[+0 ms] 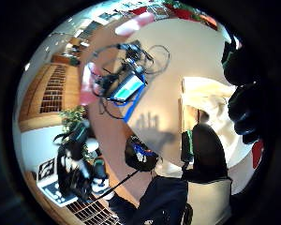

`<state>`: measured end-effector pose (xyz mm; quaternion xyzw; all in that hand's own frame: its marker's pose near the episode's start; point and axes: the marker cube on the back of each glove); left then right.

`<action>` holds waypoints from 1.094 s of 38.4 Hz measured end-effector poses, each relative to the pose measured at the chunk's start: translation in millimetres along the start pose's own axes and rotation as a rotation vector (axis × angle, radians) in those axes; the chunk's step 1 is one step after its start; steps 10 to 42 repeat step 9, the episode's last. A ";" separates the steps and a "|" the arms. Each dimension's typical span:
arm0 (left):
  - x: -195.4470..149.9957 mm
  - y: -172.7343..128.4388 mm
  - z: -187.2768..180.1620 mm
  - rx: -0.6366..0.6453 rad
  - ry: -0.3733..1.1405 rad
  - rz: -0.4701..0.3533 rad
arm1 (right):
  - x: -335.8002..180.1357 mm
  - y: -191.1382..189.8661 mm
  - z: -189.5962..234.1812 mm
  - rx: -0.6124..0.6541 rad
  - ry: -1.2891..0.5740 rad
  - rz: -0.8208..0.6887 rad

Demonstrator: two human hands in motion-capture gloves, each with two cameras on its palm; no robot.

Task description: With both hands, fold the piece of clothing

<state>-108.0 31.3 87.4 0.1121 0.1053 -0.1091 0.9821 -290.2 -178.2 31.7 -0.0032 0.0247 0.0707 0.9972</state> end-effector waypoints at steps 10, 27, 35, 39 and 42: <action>4.7 5.8 -12.5 -0.012 -0.016 0.010 | 36.3 22.1 -2.5 0.051 -0.064 -0.024; 4.7 5.8 -12.5 -0.012 -0.016 0.010 | 36.3 22.1 -2.5 0.051 -0.064 -0.024; 4.7 5.8 -12.5 -0.012 -0.016 0.010 | 36.3 22.1 -2.5 0.051 -0.064 -0.024; 4.7 5.8 -12.5 -0.012 -0.016 0.010 | 36.3 22.1 -2.5 0.051 -0.064 -0.024; 4.7 5.8 -12.5 -0.012 -0.016 0.010 | 36.3 22.1 -2.5 0.051 -0.064 -0.024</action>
